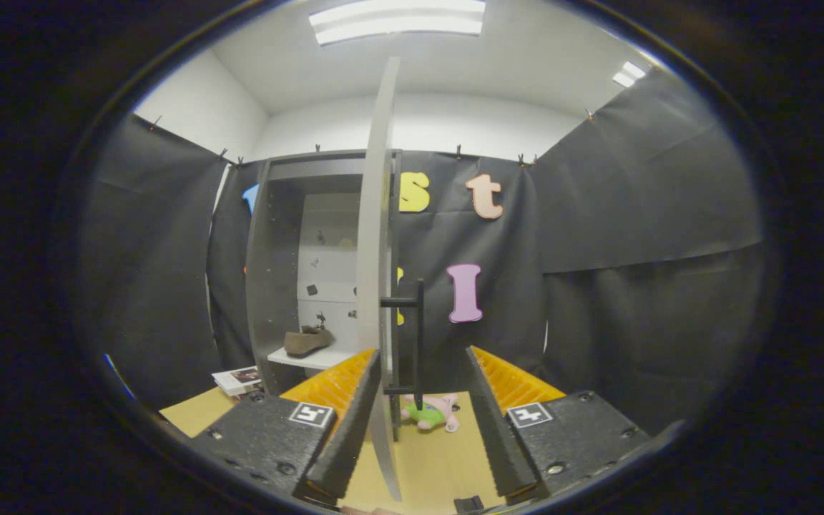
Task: Open the shoe cabinet door, grab the shoes and put them into the shoe cabinet, then close the shoe cabinet door.
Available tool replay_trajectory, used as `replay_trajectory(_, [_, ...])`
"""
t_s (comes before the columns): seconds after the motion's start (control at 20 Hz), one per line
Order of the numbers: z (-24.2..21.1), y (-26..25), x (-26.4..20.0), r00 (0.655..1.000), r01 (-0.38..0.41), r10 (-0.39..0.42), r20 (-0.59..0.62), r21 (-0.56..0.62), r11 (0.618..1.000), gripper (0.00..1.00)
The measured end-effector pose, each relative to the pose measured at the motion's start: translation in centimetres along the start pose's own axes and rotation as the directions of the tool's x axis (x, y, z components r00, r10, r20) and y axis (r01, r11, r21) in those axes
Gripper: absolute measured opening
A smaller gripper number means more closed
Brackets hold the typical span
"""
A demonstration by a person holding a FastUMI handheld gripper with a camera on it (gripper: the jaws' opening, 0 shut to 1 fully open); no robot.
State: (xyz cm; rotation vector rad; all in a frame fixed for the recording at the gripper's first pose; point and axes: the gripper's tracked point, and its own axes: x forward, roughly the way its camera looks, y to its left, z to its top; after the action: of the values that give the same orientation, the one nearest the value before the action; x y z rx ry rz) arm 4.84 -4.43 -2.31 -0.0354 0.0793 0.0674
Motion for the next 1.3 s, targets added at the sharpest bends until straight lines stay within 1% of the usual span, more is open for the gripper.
replay_trajectory(0.1, [-0.2, 0.3, -0.9, 1.0, 0.012, -0.012, 0.014, -0.011, 1.0, 0.93])
replay_trajectory(0.25, [-0.5, 1.1, -1.4, 0.999, 0.016, -0.016, 0.03, -0.015, 1.0, 1.0])
replay_trajectory(0.45, [-2.7, 5.1, -1.5, 0.999, -0.033, 0.033, 0.013, -0.004, 0.999, 1.0])
replay_trajectory(0.65, [-6.2, 8.2, -0.5, 0.998, -0.059, 0.059, -0.001, 0.013, 0.998, 1.0])
replay_trajectory(0.8, [-10.3, 11.1, 0.8, 0.996, -0.081, 0.082, -0.043, 0.025, 0.996, 1.0])
replay_trajectory(0.95, [-14.4, 14.4, 2.9, 0.987, -0.127, 0.132, -0.095, 0.05, 0.991, 1.0])
replay_trajectory(1.1, [-19.1, 17.2, 5.0, 0.969, -0.161, 0.172, -0.177, 0.079, 0.984, 1.0])
replay_trajectory(1.25, [-23.3, 20.0, 7.1, 0.95, -0.197, 0.215, -0.228, 0.096, 0.976, 1.0])
replay_trajectory(1.3, [-24.6, 20.6, 7.9, 0.946, -0.201, 0.218, -0.24, 0.092, 0.975, 1.0])
